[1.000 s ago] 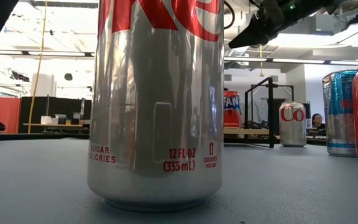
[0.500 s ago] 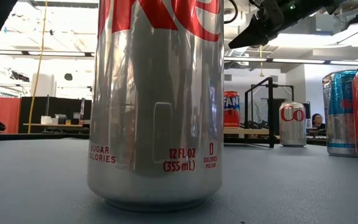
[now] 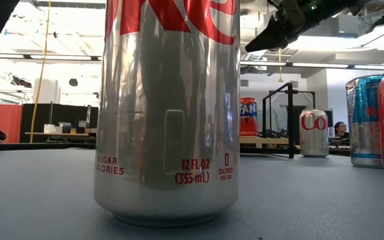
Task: Place canned beverage on shelf
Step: Put the top pink and white soda can onto the shelf aligned with the other pink and white soda can
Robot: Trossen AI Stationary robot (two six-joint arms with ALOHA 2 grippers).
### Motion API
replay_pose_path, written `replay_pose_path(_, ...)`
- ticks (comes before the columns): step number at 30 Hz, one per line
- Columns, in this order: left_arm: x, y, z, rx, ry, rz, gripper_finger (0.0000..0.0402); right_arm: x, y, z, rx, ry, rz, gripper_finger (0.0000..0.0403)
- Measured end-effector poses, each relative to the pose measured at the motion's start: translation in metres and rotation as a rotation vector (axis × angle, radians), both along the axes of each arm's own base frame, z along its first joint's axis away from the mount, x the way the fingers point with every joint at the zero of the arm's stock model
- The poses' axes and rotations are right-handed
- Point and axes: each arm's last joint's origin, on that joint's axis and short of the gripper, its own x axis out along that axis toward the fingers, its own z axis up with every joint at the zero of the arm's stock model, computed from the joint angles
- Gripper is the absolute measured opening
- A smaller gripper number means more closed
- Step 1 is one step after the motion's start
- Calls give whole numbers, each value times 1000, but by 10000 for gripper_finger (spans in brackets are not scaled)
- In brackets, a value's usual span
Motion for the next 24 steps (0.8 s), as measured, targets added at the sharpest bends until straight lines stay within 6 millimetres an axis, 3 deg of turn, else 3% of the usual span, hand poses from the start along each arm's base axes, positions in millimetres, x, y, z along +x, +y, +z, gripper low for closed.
replay_pose_path(5, -5, -3, 21, 104, -11, -330, 297, 0, 0, 0, 0, -2, 0, 0)
replay_pose_path(12, -6, -2, -4, 118, 55, -683, 297, 0, 1, -1, 1, 10, 3, 0)
replay_pose_path(18, 5, -2, -10, 252, 28, -707, 297, -1, 1, -3, 4, 32, 3, 0)
replay_pose_path(24, 5, -3, -10, 196, -5, -718, 297, -2, 1, -5, 7, 53, 2, 0)
